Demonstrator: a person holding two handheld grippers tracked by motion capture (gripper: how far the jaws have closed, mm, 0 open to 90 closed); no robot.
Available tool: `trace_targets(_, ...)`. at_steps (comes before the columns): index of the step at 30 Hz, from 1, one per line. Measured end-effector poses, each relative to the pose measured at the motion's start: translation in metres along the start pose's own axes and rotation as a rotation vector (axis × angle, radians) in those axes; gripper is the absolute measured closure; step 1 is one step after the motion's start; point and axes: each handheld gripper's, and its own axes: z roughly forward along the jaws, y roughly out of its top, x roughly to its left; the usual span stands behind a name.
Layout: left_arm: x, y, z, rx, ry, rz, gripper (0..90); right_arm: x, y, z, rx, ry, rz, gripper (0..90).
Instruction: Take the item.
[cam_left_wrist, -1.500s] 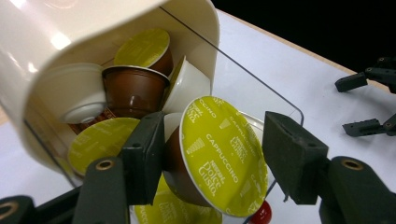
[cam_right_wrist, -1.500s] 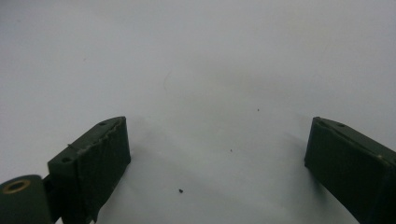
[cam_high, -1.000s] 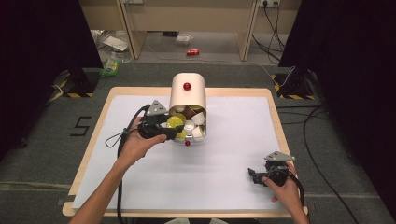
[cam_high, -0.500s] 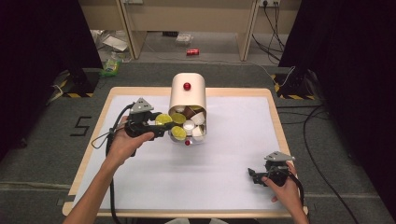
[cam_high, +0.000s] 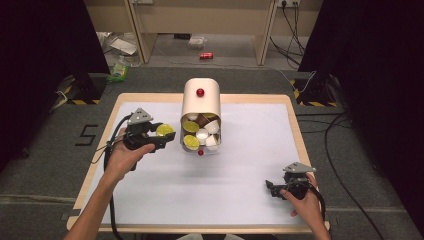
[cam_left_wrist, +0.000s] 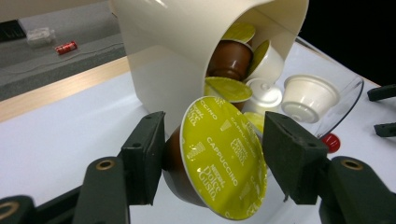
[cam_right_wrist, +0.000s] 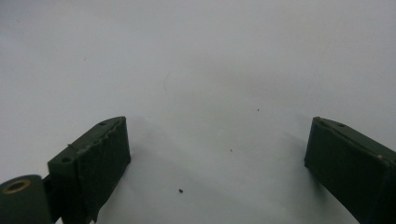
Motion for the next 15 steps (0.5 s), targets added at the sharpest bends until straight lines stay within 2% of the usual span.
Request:
trace_targets(7,0.013,-0.022,-0.005,-0.004,0.044,-0.033,40.3,0.0,0.0,0.0,0.0,0.0,0.0,7.2)
trace_targets(15,0.028,-0.048,0.0,-0.002,0.091,-0.089,40.3,0.0,0.0,0.0,0.0,0.0,0.0,7.2)
